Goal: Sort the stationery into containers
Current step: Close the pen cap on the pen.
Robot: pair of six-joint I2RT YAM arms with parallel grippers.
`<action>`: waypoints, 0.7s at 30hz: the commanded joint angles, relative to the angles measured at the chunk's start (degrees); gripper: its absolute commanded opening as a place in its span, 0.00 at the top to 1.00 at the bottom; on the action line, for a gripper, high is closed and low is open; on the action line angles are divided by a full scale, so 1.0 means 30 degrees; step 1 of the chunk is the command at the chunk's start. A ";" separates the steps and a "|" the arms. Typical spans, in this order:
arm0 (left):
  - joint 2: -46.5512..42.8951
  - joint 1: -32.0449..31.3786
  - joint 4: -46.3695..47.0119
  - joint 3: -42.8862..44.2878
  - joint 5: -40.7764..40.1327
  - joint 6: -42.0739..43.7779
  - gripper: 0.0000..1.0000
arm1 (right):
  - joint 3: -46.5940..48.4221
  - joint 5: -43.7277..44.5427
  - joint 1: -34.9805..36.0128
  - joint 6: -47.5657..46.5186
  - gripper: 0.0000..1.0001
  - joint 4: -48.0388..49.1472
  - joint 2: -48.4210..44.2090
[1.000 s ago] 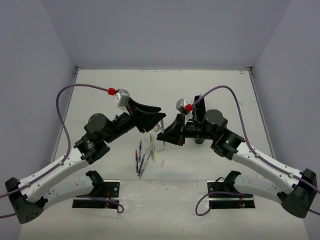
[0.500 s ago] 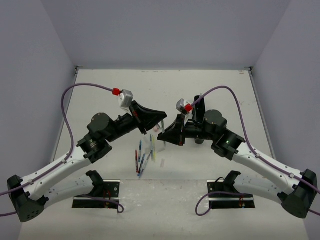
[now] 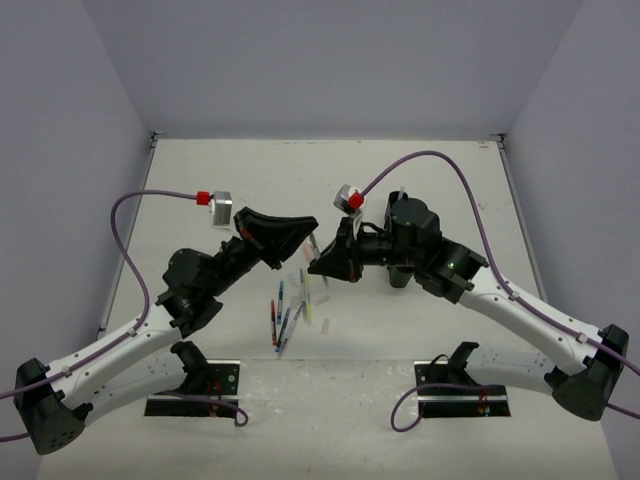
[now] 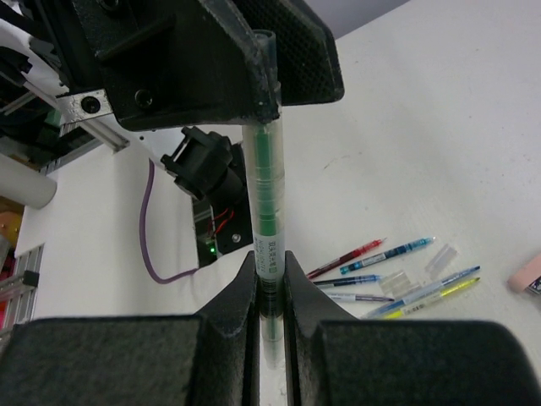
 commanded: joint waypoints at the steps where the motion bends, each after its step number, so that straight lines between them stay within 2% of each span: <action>1: 0.0277 -0.1401 -0.2591 -0.2485 0.3650 -0.1261 1.00 | 0.4390 0.2725 -0.1205 -0.0147 1.00 0.4883 0.0761; 4: -0.0126 -0.1546 -0.3004 -0.2528 0.2577 -0.0972 1.00 | 0.4634 0.2438 -0.1301 -0.0915 1.00 0.4554 0.1261; 7: -0.0403 -0.1546 -0.4756 -0.1444 0.1897 0.0276 1.00 | 0.4068 0.1259 -0.1272 -0.1216 1.00 0.3995 0.1646; 10: 0.0172 -0.1546 -0.6233 0.1401 0.1789 0.2034 1.00 | 0.2694 -0.0034 -0.1213 -0.0178 1.00 0.4285 0.2526; 14: 0.1109 -0.1546 -0.6875 0.3403 0.1867 0.2855 1.00 | 0.1008 0.0644 -0.1242 0.0397 1.00 0.5408 0.2304; 17: 0.1190 -0.1546 -0.6944 0.3980 0.0816 0.3274 0.99 | 0.0180 0.2163 -0.1366 0.0274 1.00 0.5177 0.1744; 18: 0.1053 -0.1546 -0.7189 0.4185 -0.0214 0.3342 0.79 | -0.0173 0.2776 -0.1454 0.0196 1.00 0.4946 0.1588; 20: 0.0886 -0.1532 -0.8311 0.4628 -0.3159 0.3379 0.25 | -0.1206 0.4196 -0.1830 0.0291 1.00 0.4705 0.1248; 21: 0.0870 -0.1546 -0.8812 0.5104 -0.4656 0.3352 0.07 | -0.1532 0.5033 -0.2003 0.0358 1.00 0.4625 0.1101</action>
